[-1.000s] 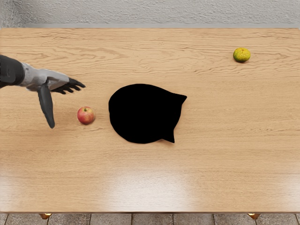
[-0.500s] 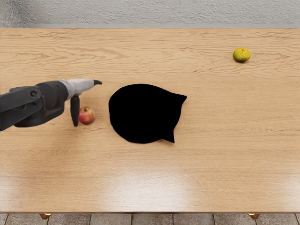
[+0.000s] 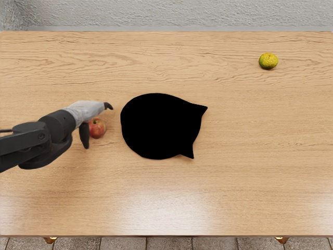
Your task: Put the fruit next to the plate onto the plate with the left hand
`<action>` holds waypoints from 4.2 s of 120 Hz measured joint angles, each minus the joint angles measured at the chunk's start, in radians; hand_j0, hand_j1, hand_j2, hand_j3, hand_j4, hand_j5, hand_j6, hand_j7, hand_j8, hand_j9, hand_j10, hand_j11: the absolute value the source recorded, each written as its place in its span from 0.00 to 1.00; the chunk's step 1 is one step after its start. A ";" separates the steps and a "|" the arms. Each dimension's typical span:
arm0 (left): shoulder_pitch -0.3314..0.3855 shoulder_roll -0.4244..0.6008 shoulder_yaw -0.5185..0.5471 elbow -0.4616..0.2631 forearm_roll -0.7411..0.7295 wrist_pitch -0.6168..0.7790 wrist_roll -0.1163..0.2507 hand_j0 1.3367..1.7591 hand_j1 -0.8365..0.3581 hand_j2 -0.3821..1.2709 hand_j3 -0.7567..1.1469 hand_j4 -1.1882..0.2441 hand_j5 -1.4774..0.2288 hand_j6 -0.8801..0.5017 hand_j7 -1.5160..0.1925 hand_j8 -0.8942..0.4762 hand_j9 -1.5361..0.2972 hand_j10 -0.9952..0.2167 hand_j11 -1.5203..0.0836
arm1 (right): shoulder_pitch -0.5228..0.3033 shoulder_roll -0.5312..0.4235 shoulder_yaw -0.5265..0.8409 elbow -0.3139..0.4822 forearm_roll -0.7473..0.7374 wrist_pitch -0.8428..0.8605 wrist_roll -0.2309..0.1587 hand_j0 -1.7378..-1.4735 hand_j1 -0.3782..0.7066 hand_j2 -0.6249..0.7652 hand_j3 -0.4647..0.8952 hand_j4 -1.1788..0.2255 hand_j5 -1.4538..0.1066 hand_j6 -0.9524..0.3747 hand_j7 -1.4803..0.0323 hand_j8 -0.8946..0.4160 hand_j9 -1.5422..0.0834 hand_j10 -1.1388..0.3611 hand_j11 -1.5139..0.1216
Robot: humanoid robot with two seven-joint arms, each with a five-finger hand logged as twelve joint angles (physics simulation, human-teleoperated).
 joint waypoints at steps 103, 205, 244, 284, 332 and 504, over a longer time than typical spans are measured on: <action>0.005 0.001 0.025 0.003 0.012 0.004 0.000 0.76 0.63 0.28 0.40 0.57 0.59 0.37 0.61 0.38 0.58 0.52 0.65 | -0.001 0.000 0.000 0.000 0.000 0.000 0.000 0.30 0.03 0.45 0.34 0.84 0.93 0.72 0.98 0.68 0.95 0.76 0.93; -0.001 0.004 0.034 0.005 0.007 0.003 0.000 0.76 0.48 0.34 0.40 0.45 0.45 0.29 0.47 0.26 0.45 0.38 0.51 | -0.001 0.000 0.000 -0.001 0.000 0.000 0.000 0.30 0.03 0.45 0.34 0.84 0.93 0.72 0.98 0.68 0.95 0.76 0.93; -0.004 0.000 0.027 0.029 -0.003 0.002 -0.001 0.75 0.48 0.39 0.40 0.39 0.37 0.29 0.39 0.24 0.37 0.30 0.41 | -0.001 0.000 0.000 -0.001 0.000 0.000 0.000 0.30 0.03 0.45 0.34 0.84 0.93 0.72 0.98 0.68 0.95 0.76 0.93; -0.108 0.008 0.019 0.038 -0.119 -0.031 0.000 0.75 0.45 0.42 0.40 0.43 0.35 0.33 0.36 0.27 0.35 0.27 0.39 | -0.001 0.000 0.000 -0.001 0.000 0.000 0.000 0.30 0.03 0.45 0.34 0.84 0.93 0.72 0.98 0.68 0.95 0.76 0.93; -0.196 -0.107 -0.030 0.037 -0.226 -0.078 0.000 0.75 0.50 0.39 0.40 0.39 0.35 0.31 0.36 0.25 0.35 0.27 0.39 | -0.001 0.000 0.000 -0.001 0.000 0.000 0.000 0.30 0.03 0.45 0.34 0.84 0.93 0.72 0.98 0.68 0.95 0.76 0.93; -0.189 -0.131 -0.184 0.042 -0.406 -0.144 0.000 0.75 0.94 0.24 0.40 0.79 0.82 0.60 0.84 0.61 0.80 0.77 0.90 | 0.001 0.000 0.000 -0.002 0.000 0.000 0.000 0.30 0.03 0.45 0.34 0.84 0.93 0.72 0.98 0.68 0.95 0.76 0.93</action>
